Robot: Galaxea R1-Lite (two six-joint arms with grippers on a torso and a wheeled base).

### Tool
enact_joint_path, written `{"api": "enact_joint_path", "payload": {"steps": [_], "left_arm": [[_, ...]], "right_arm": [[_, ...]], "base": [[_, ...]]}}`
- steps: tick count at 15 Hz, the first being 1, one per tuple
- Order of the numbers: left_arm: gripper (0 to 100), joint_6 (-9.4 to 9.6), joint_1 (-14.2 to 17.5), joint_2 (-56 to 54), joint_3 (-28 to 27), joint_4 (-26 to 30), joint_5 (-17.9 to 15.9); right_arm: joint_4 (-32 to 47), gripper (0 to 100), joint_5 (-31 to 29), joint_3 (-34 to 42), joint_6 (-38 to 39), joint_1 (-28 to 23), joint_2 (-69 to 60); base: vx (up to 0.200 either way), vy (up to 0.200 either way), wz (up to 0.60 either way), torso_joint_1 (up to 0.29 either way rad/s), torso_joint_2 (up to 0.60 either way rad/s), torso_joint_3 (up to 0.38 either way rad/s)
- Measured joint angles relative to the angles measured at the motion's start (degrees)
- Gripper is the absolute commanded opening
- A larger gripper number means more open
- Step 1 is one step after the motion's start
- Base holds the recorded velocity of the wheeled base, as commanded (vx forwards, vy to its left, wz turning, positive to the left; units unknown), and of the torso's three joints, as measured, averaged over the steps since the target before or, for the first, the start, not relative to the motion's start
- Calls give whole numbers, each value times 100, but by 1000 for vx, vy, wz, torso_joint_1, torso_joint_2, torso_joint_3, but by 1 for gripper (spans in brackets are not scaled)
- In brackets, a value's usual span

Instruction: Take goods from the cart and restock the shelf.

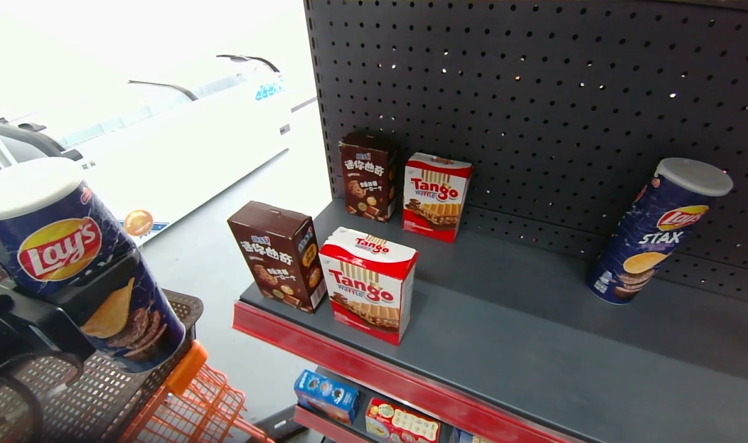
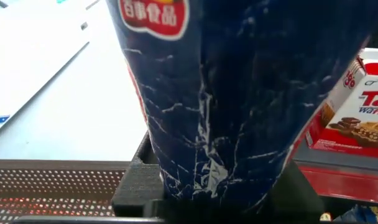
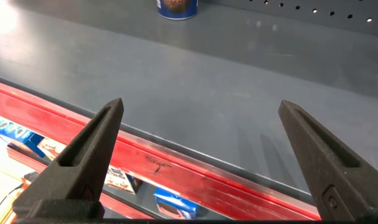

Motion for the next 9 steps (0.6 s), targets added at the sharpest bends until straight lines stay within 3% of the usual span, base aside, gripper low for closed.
{"api": "enact_joint_path", "payload": {"steps": [3, 9], "left_arm": [[0, -5, -304, 46, -116, 9, 6], [0, -9, -1586, 151, -317, 12, -10]], "right_arm": [[4, 100, 5, 0, 0, 0, 0], [9, 100, 10, 0, 0, 5, 0]], "base": [[0, 0, 0, 0, 0, 0], [0, 0, 0, 0, 0, 0]]}}
